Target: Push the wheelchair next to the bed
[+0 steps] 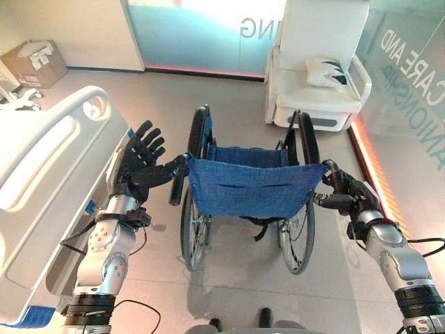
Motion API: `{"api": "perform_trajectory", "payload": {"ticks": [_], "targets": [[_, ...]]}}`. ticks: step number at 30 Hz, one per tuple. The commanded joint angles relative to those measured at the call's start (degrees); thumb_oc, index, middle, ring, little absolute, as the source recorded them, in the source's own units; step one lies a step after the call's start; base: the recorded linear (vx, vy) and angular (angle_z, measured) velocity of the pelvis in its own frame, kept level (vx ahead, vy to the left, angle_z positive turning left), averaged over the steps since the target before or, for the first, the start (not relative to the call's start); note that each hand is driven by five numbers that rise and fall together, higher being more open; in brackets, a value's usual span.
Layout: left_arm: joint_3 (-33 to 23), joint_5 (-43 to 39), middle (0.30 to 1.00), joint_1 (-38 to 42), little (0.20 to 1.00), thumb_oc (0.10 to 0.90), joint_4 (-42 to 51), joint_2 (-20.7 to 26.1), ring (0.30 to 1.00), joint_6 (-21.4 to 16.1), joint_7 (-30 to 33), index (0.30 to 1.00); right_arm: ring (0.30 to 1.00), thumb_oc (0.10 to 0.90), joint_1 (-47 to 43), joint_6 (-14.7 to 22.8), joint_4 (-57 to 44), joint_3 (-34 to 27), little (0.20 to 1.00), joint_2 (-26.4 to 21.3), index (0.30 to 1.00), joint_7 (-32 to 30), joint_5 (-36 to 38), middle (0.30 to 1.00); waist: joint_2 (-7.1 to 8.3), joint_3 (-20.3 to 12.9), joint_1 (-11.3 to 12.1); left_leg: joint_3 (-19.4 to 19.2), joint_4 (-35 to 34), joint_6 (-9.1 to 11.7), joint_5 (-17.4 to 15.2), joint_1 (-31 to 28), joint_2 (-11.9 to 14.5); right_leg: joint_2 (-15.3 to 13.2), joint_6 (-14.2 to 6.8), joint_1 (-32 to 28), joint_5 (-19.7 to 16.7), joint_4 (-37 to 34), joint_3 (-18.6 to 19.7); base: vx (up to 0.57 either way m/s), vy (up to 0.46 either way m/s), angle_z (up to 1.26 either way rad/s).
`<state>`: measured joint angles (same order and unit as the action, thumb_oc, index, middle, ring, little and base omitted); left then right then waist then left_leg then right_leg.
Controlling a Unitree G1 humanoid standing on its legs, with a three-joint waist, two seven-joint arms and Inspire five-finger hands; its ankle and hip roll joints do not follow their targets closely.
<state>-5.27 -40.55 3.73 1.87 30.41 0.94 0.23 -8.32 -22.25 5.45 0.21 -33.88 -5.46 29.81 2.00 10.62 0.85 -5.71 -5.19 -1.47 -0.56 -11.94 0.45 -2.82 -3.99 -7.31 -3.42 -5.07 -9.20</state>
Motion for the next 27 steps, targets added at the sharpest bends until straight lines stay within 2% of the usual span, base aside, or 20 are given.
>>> {"api": "perform_trajectory", "payload": {"ticks": [1,4,8,17,27], "targets": [[0.24,-4.29,0.9,7.13,0.9,0.8,3.4,5.74,0.9,-0.44,-2.89,0.9,0.9,0.8,-6.5,1.65,0.24,1.59,0.9,-0.89,0.9,3.82,2.58,0.9,1.27,-3.05,1.63,-0.68,0.19,-0.84,-0.44,2.09,-3.37,-0.69,-2.47,-0.81,0.73,2.37,-2.82,0.02,-0.012,0.16],[0.19,-11.37,0.9,6.79,0.9,0.8,3.59,5.54,0.9,3.71,-4.56,0.9,0.9,0.8,-6.41,1.67,0.28,1.71,0.9,-1.46,0.9,4.36,2.5,0.9,1.25,-3.05,1.7,-0.63,0.19,-0.88,-0.4,2.06,-3.42,-0.71,-2.54,-0.84,0.72,2.35,-2.95,0.01,-0.011,0.09],[0.23,-14.37,0.9,6.58,0.9,0.8,4.28,5.52,0.9,5.36,-4.81,0.9,0.9,0.8,-6.44,1.56,0.08,2.0,0.9,-1.58,0.9,4.29,2.59,0.9,1.02,-2.92,1.71,-0.62,0.19,-0.91,-0.43,1.95,-3.45,-0.69,-2.5,-0.9,0.78,2.34,-3.07,0.0,-0.002,0.01],[0.45,-8.17,0.9,6.84,0.9,0.8,4.23,7.81,0.9,9.03,-3.91,0.9,0.9,0.8,-6.37,1.29,-0.9,2.5,0.9,-1.92,0.9,3.57,2.75,0.9,0.46,-2.55,1.8,-0.68,0.19,-1.0,-0.24,2.02,-3.55,-0.71,-2.49,-1.08,0.81,2.15,-3.08,0.0,0.0,0.0],[4.03,-3.02,0.9,11.59,0.9,0.8,-2.44,9.61,0.9,8.52,0.76,0.9,0.9,0.8,-8.77,0.7,-0.58,5.03,0.9,-2.28,0.9,2.98,3.89,0.9,-0.01,-2.75,0.89,-1.14,0.19,-0.83,-0.16,1.83,-3.62,-0.72,-2.63,-1.22,0.69,1.97,-2.86,0.0,0.0,0.0]]}}
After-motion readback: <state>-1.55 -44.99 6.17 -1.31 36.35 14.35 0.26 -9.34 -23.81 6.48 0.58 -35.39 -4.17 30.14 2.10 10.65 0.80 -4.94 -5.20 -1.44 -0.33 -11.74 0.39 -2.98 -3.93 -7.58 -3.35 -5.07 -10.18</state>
